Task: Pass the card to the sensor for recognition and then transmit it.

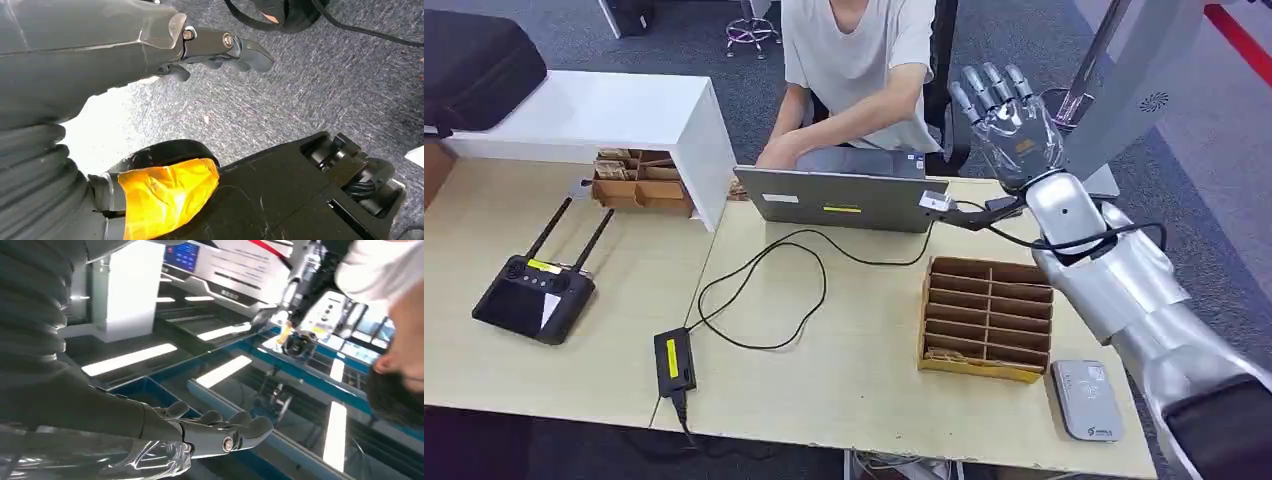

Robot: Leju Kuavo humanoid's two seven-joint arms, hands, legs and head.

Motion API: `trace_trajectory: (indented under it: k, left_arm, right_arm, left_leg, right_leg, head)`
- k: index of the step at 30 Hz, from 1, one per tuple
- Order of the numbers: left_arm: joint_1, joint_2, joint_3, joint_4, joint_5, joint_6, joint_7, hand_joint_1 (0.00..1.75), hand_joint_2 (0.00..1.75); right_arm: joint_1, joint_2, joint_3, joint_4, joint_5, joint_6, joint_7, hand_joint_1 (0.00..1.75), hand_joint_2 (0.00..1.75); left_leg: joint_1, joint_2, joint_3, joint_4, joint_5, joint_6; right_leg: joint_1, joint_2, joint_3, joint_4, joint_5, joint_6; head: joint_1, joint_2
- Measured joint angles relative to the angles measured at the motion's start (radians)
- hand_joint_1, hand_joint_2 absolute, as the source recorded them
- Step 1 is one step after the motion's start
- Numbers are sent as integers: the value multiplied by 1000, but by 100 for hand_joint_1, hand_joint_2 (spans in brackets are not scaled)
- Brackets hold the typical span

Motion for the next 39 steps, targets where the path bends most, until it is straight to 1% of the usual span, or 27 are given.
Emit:
trace_trajectory:
  k: [3,6,8,11,14,16,19,21,25,26,29,37,39]
  left_arm:
    - [0,0,1,0,0,0,0,0,175]
    - [1,0,3,0,0,0,-9,0,175]
    - [2,0,8,0,1,0,-14,0,175]
    - [4,1,15,0,1,0,-21,0,175]
    - [4,1,18,0,1,0,-24,0,175]
    - [4,1,19,0,0,0,-25,0,175]
    - [5,2,19,0,-1,0,-27,0,175]
    - [5,2,21,0,-1,0,-27,0,175]
    - [6,2,24,0,-1,0,-28,0,175]
    - [7,2,24,0,-1,0,-28,0,175]
    - [7,2,25,0,-1,0,-28,0,175]
    - [8,2,34,0,-1,0,-28,0,175]
    - [8,2,35,0,-2,0,-28,0,175]
  right_arm:
    - [-8,-3,-6,30,4,-2,6,0,175]
    - [-21,-18,-19,70,10,-3,60,0,175]
    - [-46,-41,-41,118,10,-6,84,0,175]
    - [-92,-84,-72,188,23,-7,106,0,175]
    - [-129,-119,-90,240,29,-11,107,0,175]
    - [-140,-133,-98,264,36,-10,121,0,175]
    - [-150,-159,-110,294,54,14,157,0,175]
    - [-158,-183,-114,310,66,30,174,0,175]
    - [-173,-235,-126,351,95,112,235,0,175]
    - [-173,-249,-130,360,101,123,244,0,175]
    - [-173,-280,-134,381,101,126,251,0,175]
    - [-174,-301,-135,404,104,146,258,0,175]
    - [-171,-312,-138,410,105,196,285,0,175]
  left_leg:
    - [0,1,0,0,0,0]
    - [0,0,0,0,0,0]
    - [0,-4,-2,0,1,0]
    - [0,-4,-3,0,1,0]
    - [0,-3,-3,1,1,0]
    - [0,-3,-3,1,1,0]
    - [-1,-2,-3,2,1,0]
    - [-1,-5,-4,2,1,0]
    - [0,-5,-5,2,1,0]
    - [0,-5,-5,2,1,0]
    - [0,-3,-5,2,1,0]
    - [0,-2,-5,2,1,0]
    - [0,-2,-4,2,1,0]
  right_leg:
    - [0,1,-1,0,0,0]
    - [1,0,-2,0,0,0]
    - [1,-5,-2,0,0,0]
    - [1,-5,-2,0,1,0]
    - [0,-4,-2,-1,1,1]
    - [0,-3,-2,-1,1,1]
    - [1,-2,-3,-1,1,1]
    - [1,-6,-3,-1,1,1]
    - [1,-6,-3,-1,1,1]
    - [1,-6,-3,-1,1,1]
    - [1,-4,-3,-1,1,1]
    - [1,-2,-4,0,1,1]
    - [1,-3,-5,-1,1,1]
  head:
    - [0,0]
    - [0,0]
    - [0,0]
    - [0,0]
    - [0,0]
    - [1,0]
    - [-1,0]
    - [0,0]
    - [0,0]
    - [0,0]
    - [0,0]
    - [0,0]
    - [-1,0]
